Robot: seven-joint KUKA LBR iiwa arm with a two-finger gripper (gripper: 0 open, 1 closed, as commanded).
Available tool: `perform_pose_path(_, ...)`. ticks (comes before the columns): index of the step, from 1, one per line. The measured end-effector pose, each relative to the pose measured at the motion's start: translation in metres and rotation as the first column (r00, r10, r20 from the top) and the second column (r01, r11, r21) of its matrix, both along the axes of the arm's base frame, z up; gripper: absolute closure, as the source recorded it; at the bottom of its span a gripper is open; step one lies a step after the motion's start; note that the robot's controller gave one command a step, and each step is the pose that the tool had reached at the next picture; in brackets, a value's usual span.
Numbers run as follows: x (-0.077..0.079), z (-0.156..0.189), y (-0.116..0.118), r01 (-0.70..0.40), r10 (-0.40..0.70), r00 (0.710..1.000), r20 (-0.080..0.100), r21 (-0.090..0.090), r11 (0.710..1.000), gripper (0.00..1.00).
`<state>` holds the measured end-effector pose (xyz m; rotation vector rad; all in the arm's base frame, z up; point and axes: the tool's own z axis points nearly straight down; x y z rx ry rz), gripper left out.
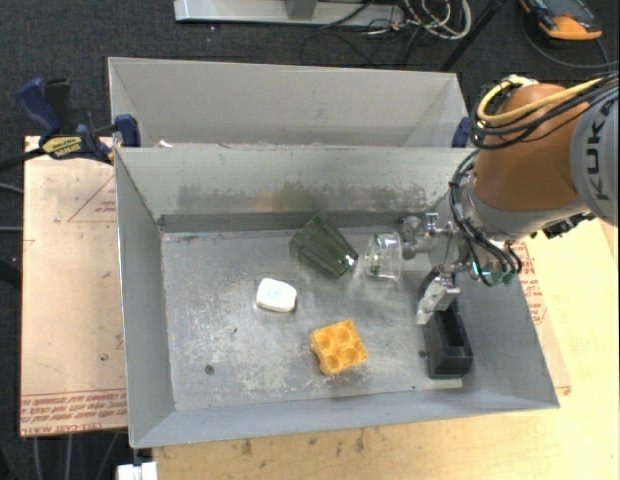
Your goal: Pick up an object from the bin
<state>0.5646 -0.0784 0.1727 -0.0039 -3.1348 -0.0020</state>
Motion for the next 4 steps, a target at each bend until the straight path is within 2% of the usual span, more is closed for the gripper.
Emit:
perform_pose_path(1,0.002,0.004,0.0,-0.002,0.002,1.0,0.008,-0.001,1.0,0.0)
perform_pose_path(2,-0.027,-0.029,0.033,-0.075,0.075,0.997,0.013,-0.003,0.997,0.0)
perform_pose_path(3,-0.036,-0.057,0.065,-0.272,0.272,0.962,0.004,0.001,0.962,0.0)
perform_pose_path(4,-0.042,-0.095,0.123,-0.116,0.116,0.993,0.022,-0.007,0.993,1.0)
